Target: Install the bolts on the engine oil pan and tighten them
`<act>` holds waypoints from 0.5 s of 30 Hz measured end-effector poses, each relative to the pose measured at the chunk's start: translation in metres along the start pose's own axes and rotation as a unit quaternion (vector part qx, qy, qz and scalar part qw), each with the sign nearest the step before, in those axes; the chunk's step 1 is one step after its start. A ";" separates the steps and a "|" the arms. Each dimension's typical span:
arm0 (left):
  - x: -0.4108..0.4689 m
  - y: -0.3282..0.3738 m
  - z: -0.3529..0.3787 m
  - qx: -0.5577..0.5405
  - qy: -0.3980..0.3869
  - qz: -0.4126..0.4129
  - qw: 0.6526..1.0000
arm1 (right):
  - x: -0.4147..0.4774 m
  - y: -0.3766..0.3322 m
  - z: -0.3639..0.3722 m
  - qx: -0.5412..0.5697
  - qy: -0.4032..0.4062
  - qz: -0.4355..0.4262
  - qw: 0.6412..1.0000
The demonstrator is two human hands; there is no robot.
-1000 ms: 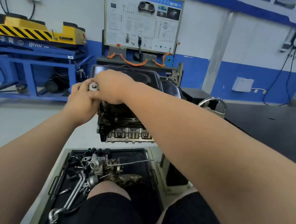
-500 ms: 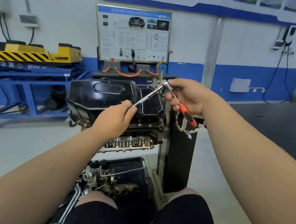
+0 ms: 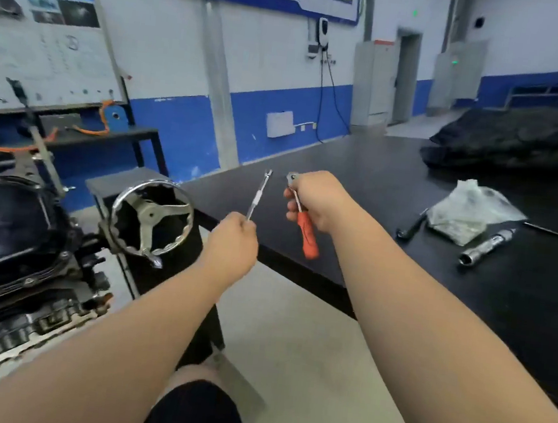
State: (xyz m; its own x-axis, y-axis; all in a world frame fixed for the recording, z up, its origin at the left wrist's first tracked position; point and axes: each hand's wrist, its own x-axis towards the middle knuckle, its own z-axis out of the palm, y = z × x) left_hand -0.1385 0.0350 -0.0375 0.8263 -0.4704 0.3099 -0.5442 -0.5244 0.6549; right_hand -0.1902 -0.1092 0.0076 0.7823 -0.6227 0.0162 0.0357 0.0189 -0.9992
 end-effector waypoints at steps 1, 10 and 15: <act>0.003 0.021 0.027 -0.030 -0.031 -0.011 0.999 | 0.006 0.004 -0.023 -0.011 0.026 0.002 1.000; -0.012 0.143 0.174 -0.166 -0.238 -0.014 0.957 | 0.005 0.037 -0.210 -0.277 0.286 -0.033 0.917; -0.021 0.156 0.203 -0.164 -0.208 0.024 0.964 | 0.013 0.056 -0.235 -0.453 0.301 0.037 0.838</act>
State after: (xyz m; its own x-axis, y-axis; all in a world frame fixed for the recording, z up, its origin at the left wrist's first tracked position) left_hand -0.2700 -0.1810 -0.0814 0.6336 -0.7687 0.0871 -0.4490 -0.2738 0.8505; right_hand -0.3242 -0.3002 -0.0564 0.2960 -0.9333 0.2035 -0.6997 -0.3569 -0.6189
